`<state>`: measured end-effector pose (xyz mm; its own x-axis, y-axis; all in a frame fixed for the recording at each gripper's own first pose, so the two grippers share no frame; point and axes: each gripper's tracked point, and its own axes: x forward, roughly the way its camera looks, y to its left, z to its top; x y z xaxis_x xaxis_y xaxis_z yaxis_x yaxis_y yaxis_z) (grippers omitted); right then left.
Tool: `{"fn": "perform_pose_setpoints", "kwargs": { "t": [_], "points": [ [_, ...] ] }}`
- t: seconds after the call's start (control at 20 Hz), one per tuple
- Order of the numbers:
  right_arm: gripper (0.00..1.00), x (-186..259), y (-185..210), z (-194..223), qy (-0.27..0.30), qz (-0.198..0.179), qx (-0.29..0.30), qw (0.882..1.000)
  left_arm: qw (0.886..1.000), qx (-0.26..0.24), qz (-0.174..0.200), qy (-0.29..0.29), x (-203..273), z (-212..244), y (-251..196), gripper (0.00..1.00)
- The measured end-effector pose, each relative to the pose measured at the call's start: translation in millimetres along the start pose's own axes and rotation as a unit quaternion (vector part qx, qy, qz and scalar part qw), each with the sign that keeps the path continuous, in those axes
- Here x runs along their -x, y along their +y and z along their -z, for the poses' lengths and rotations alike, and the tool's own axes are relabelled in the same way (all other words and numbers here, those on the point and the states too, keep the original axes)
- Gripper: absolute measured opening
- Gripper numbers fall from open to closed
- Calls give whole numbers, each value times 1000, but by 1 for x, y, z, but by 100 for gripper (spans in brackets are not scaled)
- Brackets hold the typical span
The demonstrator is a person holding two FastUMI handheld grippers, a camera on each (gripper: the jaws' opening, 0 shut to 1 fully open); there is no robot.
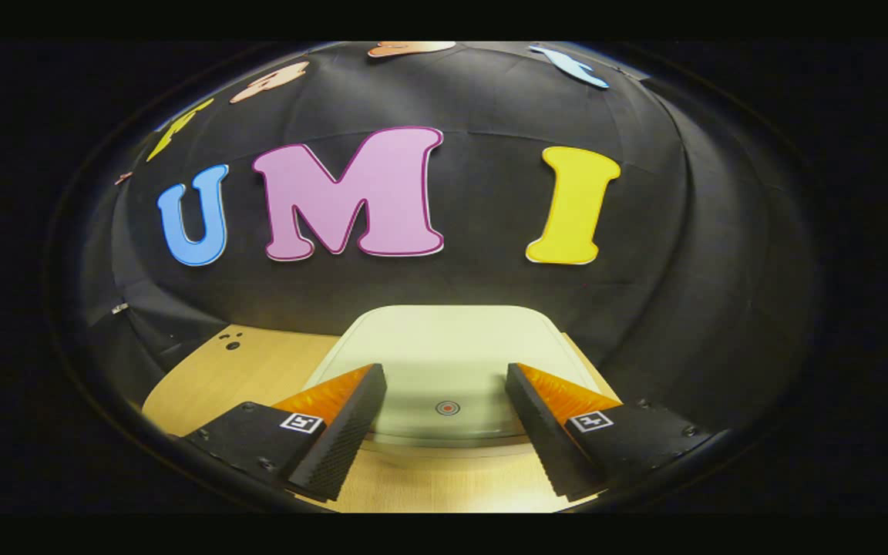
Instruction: Press the lid of the desktop garbage bin to open it, pick up the crumpled paper on the desktop and throw it into the bin, then pick up the pop can on the desktop and drop it into the bin, and finally close the garbage bin lid.
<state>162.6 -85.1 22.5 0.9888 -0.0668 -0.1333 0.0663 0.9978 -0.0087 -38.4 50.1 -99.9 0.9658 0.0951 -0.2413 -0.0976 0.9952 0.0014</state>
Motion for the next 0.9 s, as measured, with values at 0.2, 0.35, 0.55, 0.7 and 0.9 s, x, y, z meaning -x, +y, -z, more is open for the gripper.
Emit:
{"fn": "perform_pose_setpoints", "kwargs": {
  "t": [0.2,0.35,0.55,0.7,0.9],
  "points": [
    [99,5,0,-2,-5,-15,2,1000,1000,-1,11,-25,-6,-29,-16,96],
    [96,18,-1,-1,-28,-16,9,999,999,3,14,-41,-8,-49,-25,96],
    [98,46,9,-3,-73,-43,37,996,998,22,5,-62,-7,-77,-38,96],
    [98,69,24,-5,-91,-81,42,992,996,38,-7,-86,-1,-97,-48,96],
    [98,103,49,13,-79,-130,35,988,993,41,-22,-111,1,-110,-61,96]
  ]
}}
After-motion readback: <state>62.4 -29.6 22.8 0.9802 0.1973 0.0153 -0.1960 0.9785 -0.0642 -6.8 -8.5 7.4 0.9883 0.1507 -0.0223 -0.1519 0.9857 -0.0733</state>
